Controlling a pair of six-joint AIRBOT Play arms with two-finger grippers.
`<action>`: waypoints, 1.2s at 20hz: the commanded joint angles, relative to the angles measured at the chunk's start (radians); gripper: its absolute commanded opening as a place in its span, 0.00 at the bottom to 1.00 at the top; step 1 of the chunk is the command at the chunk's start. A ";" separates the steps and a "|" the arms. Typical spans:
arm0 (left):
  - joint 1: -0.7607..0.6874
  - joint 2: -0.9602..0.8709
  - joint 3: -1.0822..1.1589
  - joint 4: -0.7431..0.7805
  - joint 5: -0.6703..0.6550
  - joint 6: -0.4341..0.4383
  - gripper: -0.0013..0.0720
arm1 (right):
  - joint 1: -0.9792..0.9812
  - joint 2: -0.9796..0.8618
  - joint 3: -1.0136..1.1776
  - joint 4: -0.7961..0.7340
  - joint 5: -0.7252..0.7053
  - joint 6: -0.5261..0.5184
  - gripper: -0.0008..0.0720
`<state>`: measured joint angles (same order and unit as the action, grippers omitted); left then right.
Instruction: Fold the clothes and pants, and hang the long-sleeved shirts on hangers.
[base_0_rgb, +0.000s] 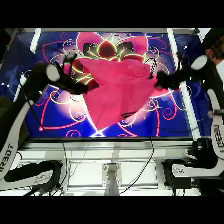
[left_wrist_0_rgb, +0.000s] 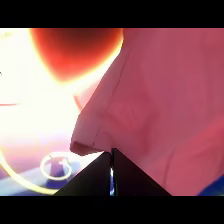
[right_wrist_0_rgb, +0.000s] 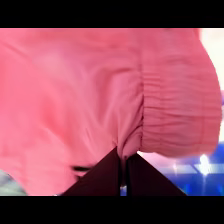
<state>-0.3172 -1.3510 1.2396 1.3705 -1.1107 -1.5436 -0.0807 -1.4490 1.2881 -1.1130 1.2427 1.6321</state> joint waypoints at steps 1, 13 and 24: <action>-0.052 0.021 -0.166 0.023 0.038 -0.020 0.02 | 0.000 0.130 -0.328 -0.063 -0.047 0.039 0.03; -0.024 0.023 -0.180 0.353 0.119 -0.080 0.53 | -0.001 0.202 -0.309 -0.245 -0.006 0.076 0.49; 0.110 -0.092 -0.068 -0.101 0.869 -0.441 0.59 | -0.093 0.074 -0.032 0.113 -0.359 0.186 0.49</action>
<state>-0.2359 -1.3865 1.1629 1.4227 -0.4267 -1.9648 -0.1329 -1.3201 1.2285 -1.2572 0.9794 1.8297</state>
